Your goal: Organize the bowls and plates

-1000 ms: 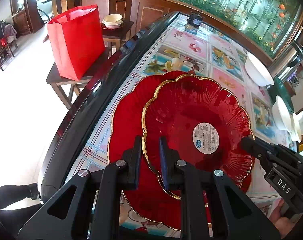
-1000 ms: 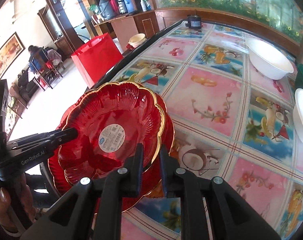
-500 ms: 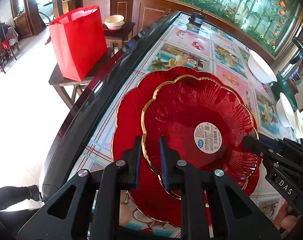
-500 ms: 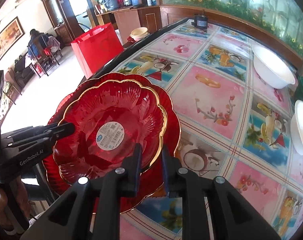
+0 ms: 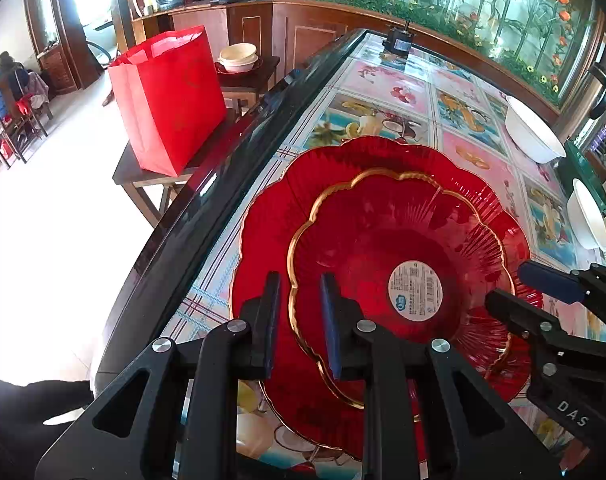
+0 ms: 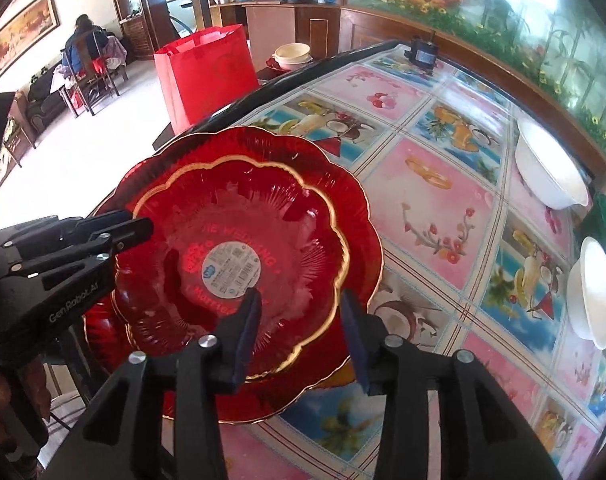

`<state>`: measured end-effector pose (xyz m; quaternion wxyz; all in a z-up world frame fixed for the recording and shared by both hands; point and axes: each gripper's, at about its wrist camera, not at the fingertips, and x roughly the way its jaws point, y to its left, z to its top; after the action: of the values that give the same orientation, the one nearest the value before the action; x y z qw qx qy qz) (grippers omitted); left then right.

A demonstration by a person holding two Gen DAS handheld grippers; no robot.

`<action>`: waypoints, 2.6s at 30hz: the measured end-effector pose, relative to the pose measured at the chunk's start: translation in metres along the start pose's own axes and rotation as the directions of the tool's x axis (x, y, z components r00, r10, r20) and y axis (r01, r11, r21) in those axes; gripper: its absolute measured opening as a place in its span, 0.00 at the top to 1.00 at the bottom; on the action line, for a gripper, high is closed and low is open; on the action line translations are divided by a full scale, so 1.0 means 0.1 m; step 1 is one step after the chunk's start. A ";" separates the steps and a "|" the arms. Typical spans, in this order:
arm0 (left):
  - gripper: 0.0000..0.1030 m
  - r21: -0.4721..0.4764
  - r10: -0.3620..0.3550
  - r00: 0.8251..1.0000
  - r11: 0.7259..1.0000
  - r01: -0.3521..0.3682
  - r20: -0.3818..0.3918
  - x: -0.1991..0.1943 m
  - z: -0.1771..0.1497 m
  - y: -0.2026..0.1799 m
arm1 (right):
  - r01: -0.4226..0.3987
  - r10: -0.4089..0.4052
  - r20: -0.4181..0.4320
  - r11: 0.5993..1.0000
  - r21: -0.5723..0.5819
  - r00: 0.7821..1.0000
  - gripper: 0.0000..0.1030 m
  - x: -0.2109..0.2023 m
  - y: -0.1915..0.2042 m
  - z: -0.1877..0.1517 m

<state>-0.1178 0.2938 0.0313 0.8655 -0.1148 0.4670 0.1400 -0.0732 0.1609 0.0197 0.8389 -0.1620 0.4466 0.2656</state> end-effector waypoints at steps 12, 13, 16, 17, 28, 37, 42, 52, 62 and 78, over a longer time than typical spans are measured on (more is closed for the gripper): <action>0.35 -0.001 0.015 0.994 1.000 -0.015 0.112 -0.25 0.07 -0.14 | -0.100 0.091 0.095 0.990 0.097 0.991 0.47 -0.27 -0.19 -0.03; 0.35 0.004 0.021 0.993 1.000 -0.022 0.120 -0.28 0.08 -0.17 | -0.109 0.098 0.101 0.989 0.104 0.990 0.45 -0.29 -0.19 -0.04; 0.35 0.013 0.008 0.990 1.000 -0.010 0.141 -0.34 0.12 -0.28 | -0.101 0.085 0.122 0.987 0.124 0.989 0.33 -0.36 -0.27 -0.08; 0.35 0.014 -0.009 0.988 1.000 0.007 0.154 -0.37 0.13 -0.33 | -0.098 0.081 0.127 0.987 0.128 0.989 0.32 -0.38 -0.29 -0.09; 0.35 0.092 -0.123 0.980 0.990 0.110 0.158 -0.42 0.22 -1.01 | -0.060 0.011 0.190 0.965 0.256 0.982 0.24 -0.65 -0.86 -0.39; 0.35 0.181 -0.185 0.974 0.970 0.161 0.129 -0.38 0.20 -1.62 | -0.033 -0.037 0.187 0.934 0.355 0.982 0.24 -0.77 -1.29 -0.67; 0.35 0.204 -0.195 0.972 0.965 0.166 0.128 -0.37 0.18 -1.84 | -0.030 -0.049 0.193 0.923 0.384 0.980 0.23 -0.82 -1.42 -0.78; 0.36 0.241 -0.217 0.972 0.952 0.189 0.096 -0.28 0.14 -2.19 | -0.007 -0.079 0.179 0.900 0.436 0.981 0.23 -0.89 -1.72 -1.01; 0.36 0.284 -0.239 0.969 0.935 0.214 0.055 -0.16 0.22 -2.64 | 0.031 -0.134 0.161 0.853 0.520 0.978 0.23 -1.02 -2.18 -1.27; 0.36 0.316 -0.246 0.969 0.920 0.232 0.005 0.04 0.62 -3.31 | 0.065 -0.182 0.151 0.819 0.570 0.972 0.23 -1.14 -2.76 -1.35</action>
<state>0.0479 0.0051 0.0842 0.8935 -0.0291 0.4463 -0.0402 -0.0523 -0.1652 0.0501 0.9051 0.0903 0.4072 0.0821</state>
